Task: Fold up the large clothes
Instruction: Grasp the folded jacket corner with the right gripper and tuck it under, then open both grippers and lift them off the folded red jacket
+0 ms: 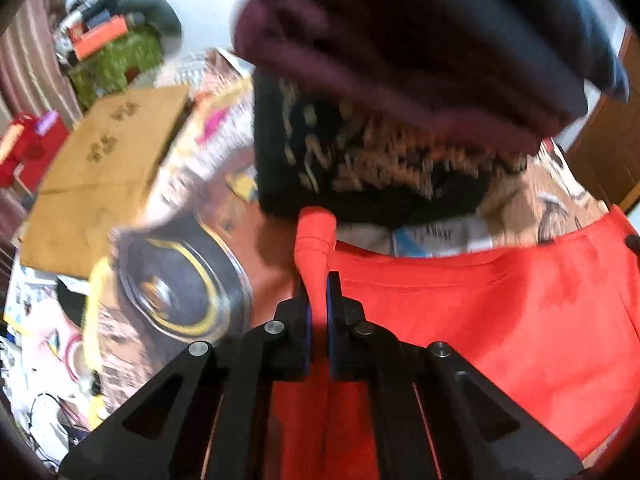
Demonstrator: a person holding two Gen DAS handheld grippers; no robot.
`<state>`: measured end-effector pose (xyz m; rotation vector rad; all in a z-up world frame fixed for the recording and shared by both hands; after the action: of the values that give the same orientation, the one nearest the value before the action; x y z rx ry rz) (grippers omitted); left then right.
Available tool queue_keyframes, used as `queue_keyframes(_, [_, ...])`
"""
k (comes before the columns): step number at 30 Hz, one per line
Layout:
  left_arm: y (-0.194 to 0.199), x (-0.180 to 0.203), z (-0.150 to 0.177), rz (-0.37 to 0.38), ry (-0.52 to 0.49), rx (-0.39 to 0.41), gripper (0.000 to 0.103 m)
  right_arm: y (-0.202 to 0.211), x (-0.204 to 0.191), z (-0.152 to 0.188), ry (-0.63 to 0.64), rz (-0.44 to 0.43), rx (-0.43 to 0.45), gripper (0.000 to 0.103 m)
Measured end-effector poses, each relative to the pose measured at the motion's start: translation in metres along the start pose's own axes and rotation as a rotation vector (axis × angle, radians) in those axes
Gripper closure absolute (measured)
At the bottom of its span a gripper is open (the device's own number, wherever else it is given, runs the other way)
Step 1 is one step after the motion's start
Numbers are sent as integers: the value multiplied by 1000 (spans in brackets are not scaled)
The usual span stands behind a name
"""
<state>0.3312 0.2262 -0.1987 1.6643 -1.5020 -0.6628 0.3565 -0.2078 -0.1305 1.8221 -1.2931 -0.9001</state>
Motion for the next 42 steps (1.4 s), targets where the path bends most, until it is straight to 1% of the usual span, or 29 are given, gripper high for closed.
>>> queue_keyframes(1, [3,-1,-4,-9,13,17,99,5,1,0,3,5,11,95])
queue_keyframes(3, [0,-4,-6,-16,33,15,97,2,2,0,5,33,13,95])
queue_keyframes(6, [-17,-5,-1,-64,46,-38,95,-18,3,6,20,89,-30,94])
queue_keyframes(8, [-24,-6,6,-86,54,-65,95,-25,2,13,44,117,-52,91])
queue_keyframes(11, [-19,-7,15,-95,58,-86,95,-15,0,19,78,166,-48,91])
queue_keyframes(14, [4,-8,18,-99,47,-70,91,15,-3,20,85,165,-9,90])
queue_keyframes(16, [24,-7,20,-96,48,-41,82,36,-6,20,74,144,32,88])
queue_keyframes(18, [51,-6,23,-91,54,1,57,62,-13,23,74,121,84,80])
queue_keyframes(19, [65,-6,25,-91,59,26,50,72,-17,25,80,116,108,69])
queue_keyframes(20, [80,-4,27,-89,60,51,38,85,-24,27,92,111,140,57])
queue_keyframes(21, [91,-4,29,-84,60,66,32,96,-30,31,106,110,173,51])
queue_keyframes(23, [118,-3,36,-69,70,102,27,117,-44,38,139,108,230,33])
queue_keyframes(25, [139,-2,43,-65,79,128,18,136,-61,46,183,87,275,28])
queue_keyframes(26, [150,-1,48,-65,84,148,11,141,-66,49,196,73,288,28])
queue_keyframes(27, [156,-1,52,-66,89,160,7,145,-72,53,207,55,301,27])
queue_keyframes(28, [164,0,58,-61,94,171,6,147,-78,56,215,41,307,26])
queue_keyframes(30, [170,-2,69,-29,113,164,5,150,-91,65,225,6,309,25])
queue_keyframes(32, [169,-6,84,28,167,130,5,147,-101,72,231,-15,300,24])
queue_keyframes(34, [162,-9,99,79,224,102,5,140,-111,77,243,-18,291,24])
queue_keyframes(35, [153,-13,109,116,269,75,5,135,-117,80,252,-24,282,24])
queue_keyframes(38, [125,-16,133,186,367,-9,5,119,-130,86,265,-33,241,24])
queue_keyframes(40, [104,-21,150,233,451,-64,5,103,-140,90,279,-33,204,24])
queue_keyframes(41, [98,-23,155,254,482,-78,6,97,-143,94,281,-34,189,24])
queue_keyframes(42, [89,-25,163,296,528,-100,6,91,-145,95,282,-36,173,24])
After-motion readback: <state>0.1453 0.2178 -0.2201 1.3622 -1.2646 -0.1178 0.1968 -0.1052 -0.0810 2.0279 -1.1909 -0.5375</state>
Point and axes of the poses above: each gripper's, at about its wrist camera, not at the fingertips, and y roughly against the way its jaws point, x to its right, z to its underside, the point moved 1 cm from there along -y, roughly the way its jaws point, and after that the axes turned 5 degrees about z, right-handed, at the moved point
